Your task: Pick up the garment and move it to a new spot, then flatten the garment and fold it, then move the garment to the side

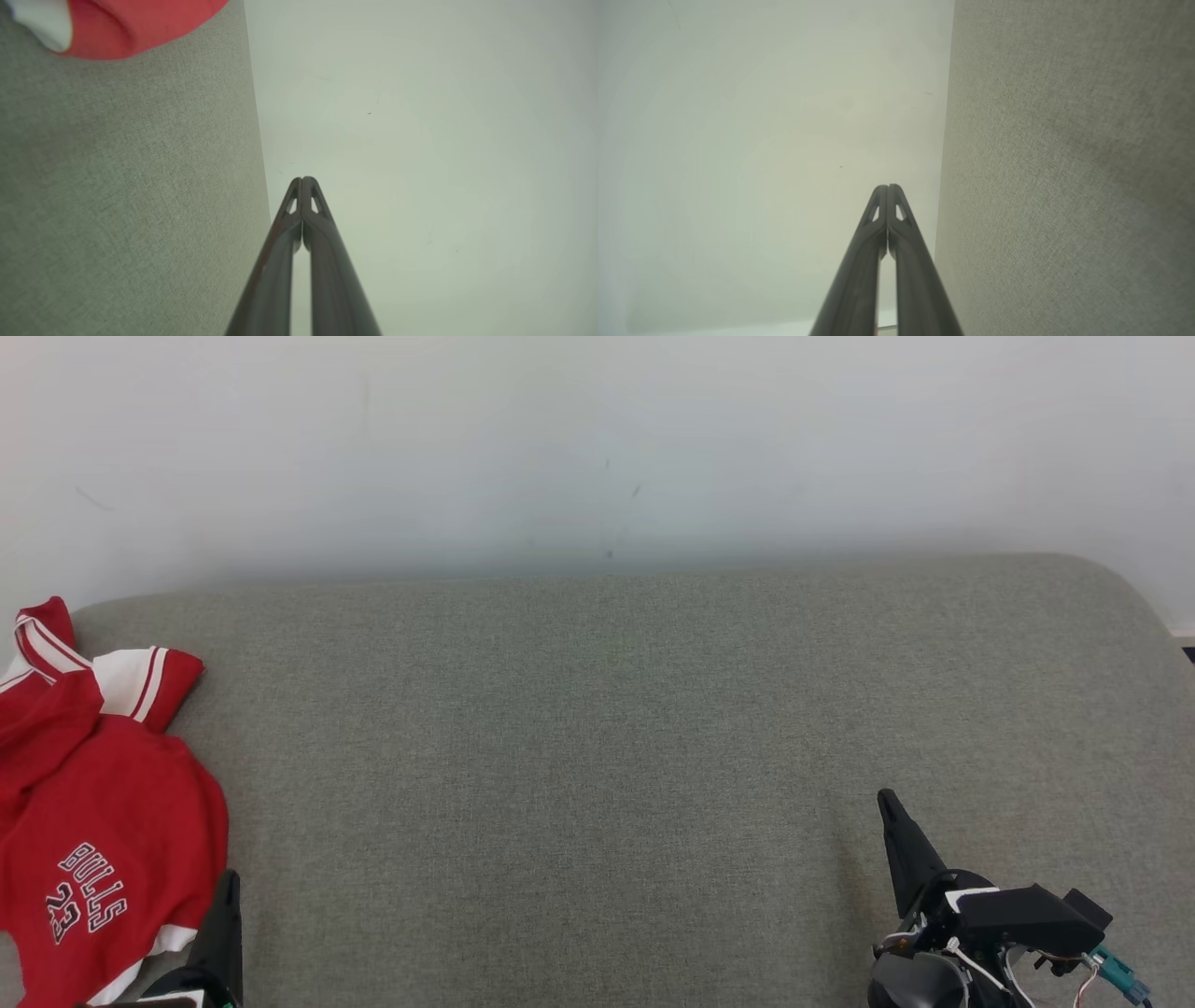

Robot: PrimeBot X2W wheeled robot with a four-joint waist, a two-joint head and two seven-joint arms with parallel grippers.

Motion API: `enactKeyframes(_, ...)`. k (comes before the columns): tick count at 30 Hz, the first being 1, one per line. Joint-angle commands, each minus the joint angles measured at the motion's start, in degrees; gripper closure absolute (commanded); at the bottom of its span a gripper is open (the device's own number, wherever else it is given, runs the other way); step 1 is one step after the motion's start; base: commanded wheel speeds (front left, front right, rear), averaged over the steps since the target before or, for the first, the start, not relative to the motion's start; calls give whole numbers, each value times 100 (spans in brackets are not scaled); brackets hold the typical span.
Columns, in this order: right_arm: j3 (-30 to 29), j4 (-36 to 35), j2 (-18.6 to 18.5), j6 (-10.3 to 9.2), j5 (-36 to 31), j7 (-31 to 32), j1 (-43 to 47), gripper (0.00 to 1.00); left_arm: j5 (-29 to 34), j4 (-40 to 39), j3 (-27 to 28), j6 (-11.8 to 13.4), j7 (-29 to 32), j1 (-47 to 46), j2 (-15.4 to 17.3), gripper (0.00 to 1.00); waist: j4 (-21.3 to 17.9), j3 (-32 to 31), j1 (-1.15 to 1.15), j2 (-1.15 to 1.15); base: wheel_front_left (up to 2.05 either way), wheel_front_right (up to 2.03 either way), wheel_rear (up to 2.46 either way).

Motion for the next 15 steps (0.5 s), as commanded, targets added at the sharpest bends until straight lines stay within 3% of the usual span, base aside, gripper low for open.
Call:
enactKeyframes(1, 9, -7, 8, -13, 7, 5, 56, 100, 42, 6, 5, 3, 20, 22, -6, 100, 0, 0, 0, 0, 0, 0, 0)
enactKeyframes(15, 9, -7, 8, -13, 7, 5, 56, 100, 41, 6, 5, 3, 20, 22, -6, 100, 0, 0, 0, 0, 0, 0, 0)
